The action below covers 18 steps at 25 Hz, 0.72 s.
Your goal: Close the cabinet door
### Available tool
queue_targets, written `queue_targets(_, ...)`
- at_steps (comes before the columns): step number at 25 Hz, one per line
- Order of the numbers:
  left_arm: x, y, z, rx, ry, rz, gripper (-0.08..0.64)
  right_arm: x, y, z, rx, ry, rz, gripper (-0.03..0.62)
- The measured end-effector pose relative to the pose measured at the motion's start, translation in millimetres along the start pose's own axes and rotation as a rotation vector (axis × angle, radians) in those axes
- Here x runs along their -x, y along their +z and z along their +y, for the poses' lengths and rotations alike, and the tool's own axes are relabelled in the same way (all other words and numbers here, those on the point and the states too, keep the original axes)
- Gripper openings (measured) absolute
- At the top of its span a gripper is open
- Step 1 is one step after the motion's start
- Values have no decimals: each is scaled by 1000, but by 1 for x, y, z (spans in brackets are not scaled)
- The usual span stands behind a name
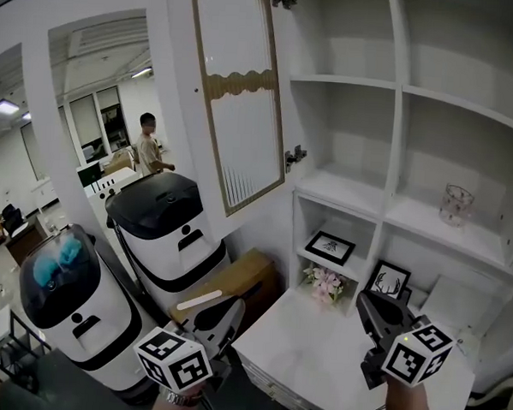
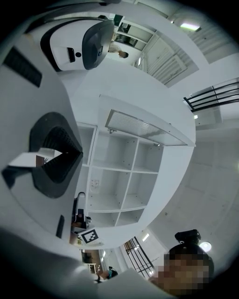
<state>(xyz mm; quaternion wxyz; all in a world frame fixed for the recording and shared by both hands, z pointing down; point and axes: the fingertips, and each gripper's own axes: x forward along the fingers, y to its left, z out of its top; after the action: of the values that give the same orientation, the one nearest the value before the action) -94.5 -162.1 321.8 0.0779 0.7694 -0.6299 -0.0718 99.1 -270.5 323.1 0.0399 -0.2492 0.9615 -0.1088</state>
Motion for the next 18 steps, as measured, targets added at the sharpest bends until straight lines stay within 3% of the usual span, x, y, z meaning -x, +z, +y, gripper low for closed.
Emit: queue_targets(18,-27,45,104,-19,45,-56,6,-84,10,7,17,-25,-22,5)
